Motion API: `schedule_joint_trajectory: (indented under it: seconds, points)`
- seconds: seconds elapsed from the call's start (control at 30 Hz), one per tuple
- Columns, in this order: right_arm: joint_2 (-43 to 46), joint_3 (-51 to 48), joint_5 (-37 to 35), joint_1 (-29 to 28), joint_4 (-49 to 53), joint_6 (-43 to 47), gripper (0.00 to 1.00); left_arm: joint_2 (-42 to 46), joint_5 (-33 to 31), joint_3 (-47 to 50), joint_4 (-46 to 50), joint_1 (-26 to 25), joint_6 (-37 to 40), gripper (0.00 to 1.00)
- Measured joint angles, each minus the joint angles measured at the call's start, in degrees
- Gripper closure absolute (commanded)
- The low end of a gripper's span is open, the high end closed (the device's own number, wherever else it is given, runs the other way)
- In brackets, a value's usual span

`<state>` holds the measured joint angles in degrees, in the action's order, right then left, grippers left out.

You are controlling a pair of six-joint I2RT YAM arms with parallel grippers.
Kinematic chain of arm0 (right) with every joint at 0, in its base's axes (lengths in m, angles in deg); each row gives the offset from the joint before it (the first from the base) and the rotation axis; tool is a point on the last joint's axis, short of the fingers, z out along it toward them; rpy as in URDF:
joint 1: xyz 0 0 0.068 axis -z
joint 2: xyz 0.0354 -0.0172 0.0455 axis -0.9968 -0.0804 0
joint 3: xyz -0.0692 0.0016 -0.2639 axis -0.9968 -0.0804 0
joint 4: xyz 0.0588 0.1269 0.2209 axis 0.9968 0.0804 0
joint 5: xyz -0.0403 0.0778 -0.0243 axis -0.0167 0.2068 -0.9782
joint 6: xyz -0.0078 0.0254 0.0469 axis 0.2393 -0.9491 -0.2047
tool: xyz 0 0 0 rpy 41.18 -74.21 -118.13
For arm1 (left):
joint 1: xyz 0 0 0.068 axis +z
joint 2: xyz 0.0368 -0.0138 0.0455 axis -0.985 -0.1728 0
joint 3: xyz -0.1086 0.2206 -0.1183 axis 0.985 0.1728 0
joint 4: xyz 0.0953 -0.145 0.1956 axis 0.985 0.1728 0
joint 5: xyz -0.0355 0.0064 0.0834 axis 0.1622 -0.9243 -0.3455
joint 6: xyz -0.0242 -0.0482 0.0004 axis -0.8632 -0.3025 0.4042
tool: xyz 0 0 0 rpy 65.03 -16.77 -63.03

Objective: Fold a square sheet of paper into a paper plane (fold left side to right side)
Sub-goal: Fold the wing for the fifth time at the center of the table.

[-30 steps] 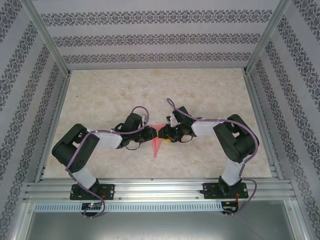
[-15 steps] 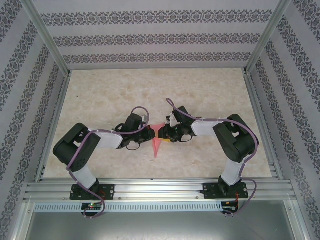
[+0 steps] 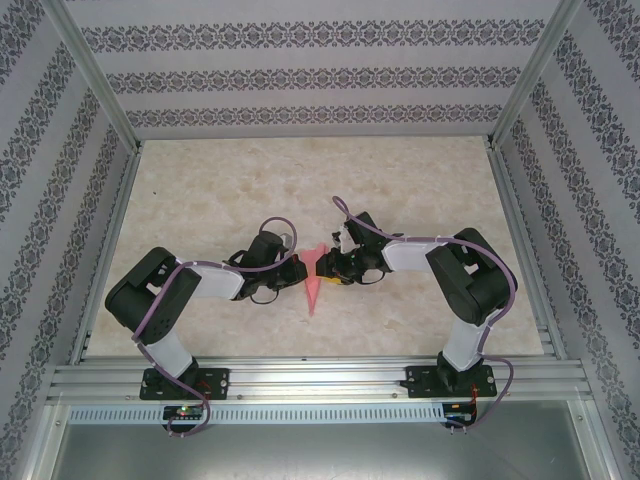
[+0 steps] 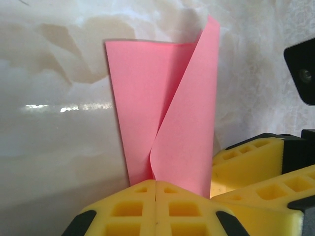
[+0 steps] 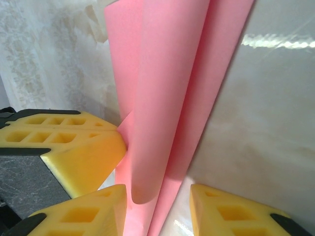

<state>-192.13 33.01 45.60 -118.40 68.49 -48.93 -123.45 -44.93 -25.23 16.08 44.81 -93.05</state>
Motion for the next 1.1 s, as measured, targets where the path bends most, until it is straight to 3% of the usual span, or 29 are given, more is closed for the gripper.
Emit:
schedule_joint_trajectory:
  seconds: [0.3,0.57,1.1]
  points:
    - [1.2,-0.98,0.44,0.17,-1.49,-0.46,0.61,-0.48,-0.22,0.04,-0.02,0.0,0.15,0.98]
    - [4.7,-2.27,0.79,0.52,-5.42,-2.23,0.7,-0.92,-0.17,0.04,-0.35,0.0,0.15,0.98]
    - [2.16,-2.58,1.7,-0.74,-10.99,-5.2,0.74,-1.09,-0.2,-0.09,-0.44,0.0,0.15,0.98]
